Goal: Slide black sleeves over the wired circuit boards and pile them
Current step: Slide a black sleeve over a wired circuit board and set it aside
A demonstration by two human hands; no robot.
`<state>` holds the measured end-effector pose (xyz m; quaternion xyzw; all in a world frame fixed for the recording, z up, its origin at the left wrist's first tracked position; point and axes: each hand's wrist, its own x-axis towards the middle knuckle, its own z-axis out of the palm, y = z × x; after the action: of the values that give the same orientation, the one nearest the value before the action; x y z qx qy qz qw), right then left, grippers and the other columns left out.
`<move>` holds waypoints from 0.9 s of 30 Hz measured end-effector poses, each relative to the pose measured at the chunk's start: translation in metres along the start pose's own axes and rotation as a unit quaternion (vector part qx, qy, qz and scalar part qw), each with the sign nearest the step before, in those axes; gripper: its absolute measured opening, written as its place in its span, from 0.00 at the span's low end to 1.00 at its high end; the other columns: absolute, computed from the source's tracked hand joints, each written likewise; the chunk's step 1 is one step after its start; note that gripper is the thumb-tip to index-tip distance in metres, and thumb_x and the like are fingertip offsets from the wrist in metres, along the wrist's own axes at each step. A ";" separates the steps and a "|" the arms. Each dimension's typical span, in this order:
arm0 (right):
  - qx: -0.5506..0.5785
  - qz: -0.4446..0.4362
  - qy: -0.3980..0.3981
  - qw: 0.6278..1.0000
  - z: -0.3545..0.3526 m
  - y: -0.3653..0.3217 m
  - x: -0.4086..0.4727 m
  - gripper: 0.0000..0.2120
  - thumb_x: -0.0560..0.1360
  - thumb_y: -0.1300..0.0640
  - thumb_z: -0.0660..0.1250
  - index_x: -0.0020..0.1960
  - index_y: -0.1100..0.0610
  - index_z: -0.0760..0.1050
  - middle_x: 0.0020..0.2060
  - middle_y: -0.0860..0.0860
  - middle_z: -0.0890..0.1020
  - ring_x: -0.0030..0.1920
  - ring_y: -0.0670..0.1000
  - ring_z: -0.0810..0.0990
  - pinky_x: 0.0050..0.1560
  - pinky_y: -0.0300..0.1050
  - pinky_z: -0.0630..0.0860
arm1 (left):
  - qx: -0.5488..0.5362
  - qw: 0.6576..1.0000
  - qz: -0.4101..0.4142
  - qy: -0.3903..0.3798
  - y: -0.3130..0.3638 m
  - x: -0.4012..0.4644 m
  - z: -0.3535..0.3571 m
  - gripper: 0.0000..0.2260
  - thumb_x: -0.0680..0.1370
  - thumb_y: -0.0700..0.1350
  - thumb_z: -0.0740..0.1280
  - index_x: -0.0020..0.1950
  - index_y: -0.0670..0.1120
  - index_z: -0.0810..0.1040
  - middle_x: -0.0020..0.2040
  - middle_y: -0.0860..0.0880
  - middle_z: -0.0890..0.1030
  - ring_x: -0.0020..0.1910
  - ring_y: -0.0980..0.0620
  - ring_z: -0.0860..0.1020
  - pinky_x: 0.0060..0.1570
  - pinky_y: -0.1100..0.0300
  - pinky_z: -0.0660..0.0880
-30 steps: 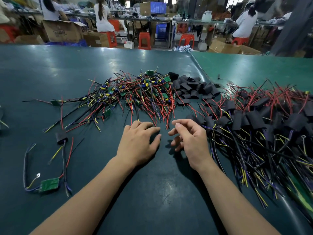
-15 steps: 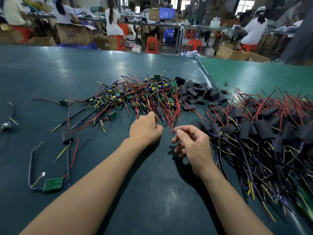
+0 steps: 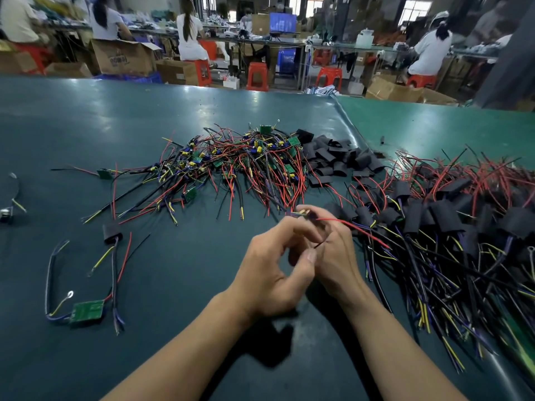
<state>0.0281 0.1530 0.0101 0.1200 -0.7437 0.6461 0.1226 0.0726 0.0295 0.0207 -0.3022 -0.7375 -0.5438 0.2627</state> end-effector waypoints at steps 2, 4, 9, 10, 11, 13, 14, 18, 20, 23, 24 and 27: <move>0.077 0.026 0.067 0.994 0.002 -0.003 0.000 0.06 0.80 0.62 0.65 0.53 0.53 0.75 0.40 0.53 0.80 0.31 0.43 0.78 0.27 0.39 0.75 | 0.032 0.998 -0.014 0.046 -0.011 0.000 -0.004 0.07 0.77 0.44 0.62 0.44 0.42 0.76 0.33 0.50 0.75 0.31 0.51 0.73 0.36 0.63 0.70; 0.142 0.053 0.091 0.984 0.003 -0.004 0.001 0.04 0.82 0.60 0.62 0.52 0.52 0.73 0.38 0.51 0.79 0.30 0.46 0.78 0.22 0.41 0.73 | 0.064 0.993 -0.057 0.079 -0.023 0.004 -0.007 0.12 0.80 0.47 0.60 0.40 0.43 0.76 0.32 0.51 0.75 0.31 0.50 0.74 0.34 0.55 0.72; 0.156 0.055 0.117 0.979 0.002 -0.002 0.004 0.04 0.83 0.56 0.59 0.51 0.53 0.71 0.36 0.49 0.81 0.28 0.46 0.77 0.20 0.38 0.69 | 0.107 0.982 -0.104 0.118 -0.039 0.009 -0.009 0.14 0.81 0.51 0.59 0.40 0.46 0.78 0.31 0.51 0.76 0.33 0.50 0.76 0.36 0.51 0.74; 0.157 0.052 0.122 0.979 0.002 -0.001 0.004 0.04 0.83 0.55 0.59 0.51 0.53 0.71 0.36 0.50 0.81 0.28 0.46 0.77 0.21 0.37 0.69 | 0.117 0.981 -0.105 0.111 -0.039 0.009 -0.008 0.14 0.80 0.51 0.59 0.40 0.46 0.78 0.32 0.53 0.76 0.33 0.50 0.76 0.36 0.51 0.74; 0.155 0.049 0.126 0.979 0.001 0.000 0.004 0.04 0.82 0.54 0.61 0.49 0.52 0.71 0.35 0.49 0.81 0.28 0.47 0.77 0.22 0.37 0.69 | 0.128 0.981 -0.108 0.102 -0.039 0.009 -0.008 0.15 0.80 0.52 0.60 0.40 0.46 0.78 0.32 0.54 0.76 0.33 0.50 0.75 0.36 0.52 0.74; 0.136 0.032 0.143 0.980 0.001 0.000 0.004 0.05 0.80 0.53 0.66 0.47 0.51 0.71 0.34 0.49 0.81 0.28 0.47 0.77 0.25 0.36 0.70 | 0.144 0.979 -0.112 0.090 -0.039 0.009 -0.007 0.14 0.79 0.51 0.62 0.40 0.45 0.79 0.32 0.54 0.75 0.33 0.50 0.74 0.36 0.53 0.73; 0.124 0.018 0.160 0.979 0.001 0.000 0.004 0.06 0.79 0.53 0.67 0.46 0.51 0.71 0.34 0.49 0.80 0.27 0.48 0.77 0.26 0.36 0.71 | 0.152 0.978 -0.117 0.085 -0.040 0.009 -0.008 0.13 0.79 0.51 0.63 0.40 0.44 0.79 0.32 0.53 0.76 0.34 0.50 0.74 0.37 0.53 0.73; 0.081 -0.084 0.307 0.945 -0.006 -0.008 0.004 0.06 0.79 0.51 0.65 0.46 0.48 0.69 0.34 0.51 0.79 0.25 0.48 0.75 0.27 0.40 0.72 | 0.305 0.943 -0.136 0.009 -0.043 0.008 -0.004 0.10 0.77 0.50 0.63 0.41 0.45 0.78 0.38 0.51 0.79 0.43 0.47 0.73 0.47 0.51 0.70; 0.098 -0.123 0.366 0.917 -0.012 -0.012 0.005 0.04 0.77 0.51 0.63 0.48 0.47 0.68 0.35 0.55 0.77 0.25 0.51 0.73 0.28 0.44 0.70 | 0.424 0.897 -0.100 -0.070 -0.044 0.007 0.004 0.10 0.77 0.51 0.63 0.45 0.46 0.78 0.44 0.49 0.80 0.49 0.44 0.73 0.50 0.48 0.70; 0.143 -0.120 0.393 0.900 -0.022 -0.011 0.008 0.08 0.76 0.59 0.60 0.53 0.51 0.65 0.37 0.58 0.76 0.26 0.55 0.70 0.33 0.49 0.68 | 0.429 0.892 -0.019 -0.144 -0.046 0.013 0.008 0.11 0.76 0.50 0.64 0.51 0.45 0.80 0.50 0.48 0.80 0.54 0.43 0.74 0.54 0.49 0.70; 0.154 -0.114 0.395 0.899 -0.022 -0.010 0.008 0.09 0.75 0.60 0.59 0.54 0.51 0.64 0.37 0.58 0.75 0.26 0.55 0.69 0.33 0.49 0.68 | 0.434 0.884 -0.002 -0.174 -0.047 0.017 0.007 0.12 0.77 0.51 0.63 0.53 0.45 0.79 0.53 0.48 0.79 0.56 0.44 0.74 0.56 0.49 0.69; 0.163 -0.103 0.387 0.902 -0.019 -0.009 0.008 0.10 0.76 0.60 0.59 0.54 0.50 0.63 0.37 0.58 0.76 0.25 0.50 0.70 0.28 0.43 0.67 | 0.451 0.853 -0.002 -0.264 -0.053 0.043 0.015 0.16 0.79 0.53 0.60 0.63 0.47 0.75 0.62 0.48 0.75 0.62 0.45 0.71 0.61 0.50 0.67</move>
<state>0.0244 0.1707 0.0237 -0.0449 -0.5053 0.7379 0.4453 0.0034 0.0384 0.0135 -0.2814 -0.9440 -0.0519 0.1641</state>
